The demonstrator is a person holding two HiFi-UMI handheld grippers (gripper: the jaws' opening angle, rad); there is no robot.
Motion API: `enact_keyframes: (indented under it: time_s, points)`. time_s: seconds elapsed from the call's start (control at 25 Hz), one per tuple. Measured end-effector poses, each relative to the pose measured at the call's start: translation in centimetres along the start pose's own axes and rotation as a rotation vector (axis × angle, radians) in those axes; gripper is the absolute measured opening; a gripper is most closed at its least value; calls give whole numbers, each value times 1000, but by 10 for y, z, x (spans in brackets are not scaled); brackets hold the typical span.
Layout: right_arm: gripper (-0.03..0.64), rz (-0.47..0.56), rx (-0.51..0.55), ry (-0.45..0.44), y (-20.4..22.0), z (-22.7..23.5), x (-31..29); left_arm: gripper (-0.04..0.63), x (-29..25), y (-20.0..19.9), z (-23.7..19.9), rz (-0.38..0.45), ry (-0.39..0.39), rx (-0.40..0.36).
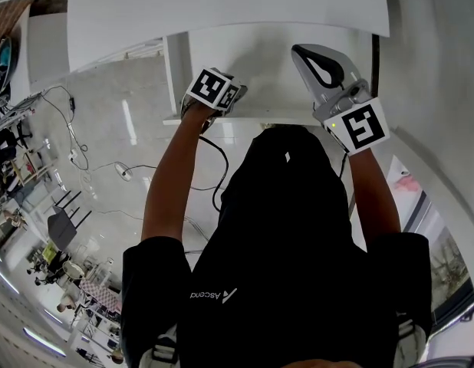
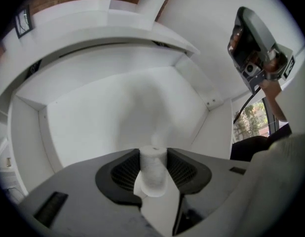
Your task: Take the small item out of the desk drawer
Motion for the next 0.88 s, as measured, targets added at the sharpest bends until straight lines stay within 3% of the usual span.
enact_keyframes:
  time_s: [0.52,0.88]
  points:
    - [0,64,46,-33,-33,-42,3,167,127,-2,48,630,-121,-35]
    - [0,146,115,-58,-70,-84,21,167,221,17,102,1087,-284,-155]
Point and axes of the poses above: the fingertips, and each gripper's own axes: x backward along the fingers, z to its right, y out of its underside, the point moved 7 cm from there along x, backward along the fingers, and after that the axes turned 5 degrees about -y, right-handed, at the moved point
